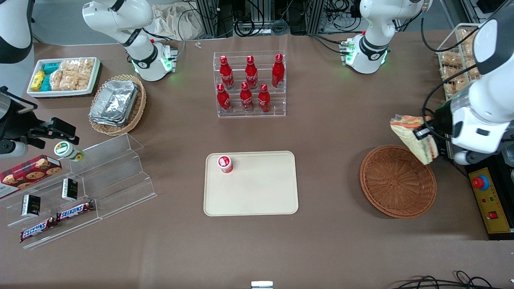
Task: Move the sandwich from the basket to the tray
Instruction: 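Carry the sandwich with the left gripper over to the cream tray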
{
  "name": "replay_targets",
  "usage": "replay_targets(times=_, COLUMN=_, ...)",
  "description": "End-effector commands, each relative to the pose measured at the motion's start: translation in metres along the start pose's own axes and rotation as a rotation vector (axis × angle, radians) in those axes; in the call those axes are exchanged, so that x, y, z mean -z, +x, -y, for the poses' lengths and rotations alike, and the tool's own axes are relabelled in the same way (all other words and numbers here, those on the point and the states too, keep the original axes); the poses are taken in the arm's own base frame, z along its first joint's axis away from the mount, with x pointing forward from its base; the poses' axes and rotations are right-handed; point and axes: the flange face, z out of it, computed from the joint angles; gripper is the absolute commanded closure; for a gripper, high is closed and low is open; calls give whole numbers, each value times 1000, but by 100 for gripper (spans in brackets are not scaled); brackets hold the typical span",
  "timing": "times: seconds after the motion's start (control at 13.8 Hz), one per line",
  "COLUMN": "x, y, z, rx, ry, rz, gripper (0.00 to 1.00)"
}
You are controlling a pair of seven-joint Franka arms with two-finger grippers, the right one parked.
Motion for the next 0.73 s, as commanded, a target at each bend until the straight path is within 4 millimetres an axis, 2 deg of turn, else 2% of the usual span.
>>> replay_targets(times=0.0, x=3, y=-35, z=-45, rx=-144, ry=-5, rz=17, gripper=100)
replay_targets(times=0.07, x=3, y=-49, z=-65, rx=-192, ry=-8, rz=9, gripper=100)
replay_targets(times=0.29, x=-13, y=-80, z=-131, rx=-327, ry=-20, rz=-59, gripper=100)
replay_targets(times=0.44, x=-52, y=-90, z=-182, rx=-416, ry=-8, rz=-95, gripper=100)
replay_targets(times=0.65, x=-118, y=-86, z=-243, rx=-457, ry=-76, rz=-126, gripper=100)
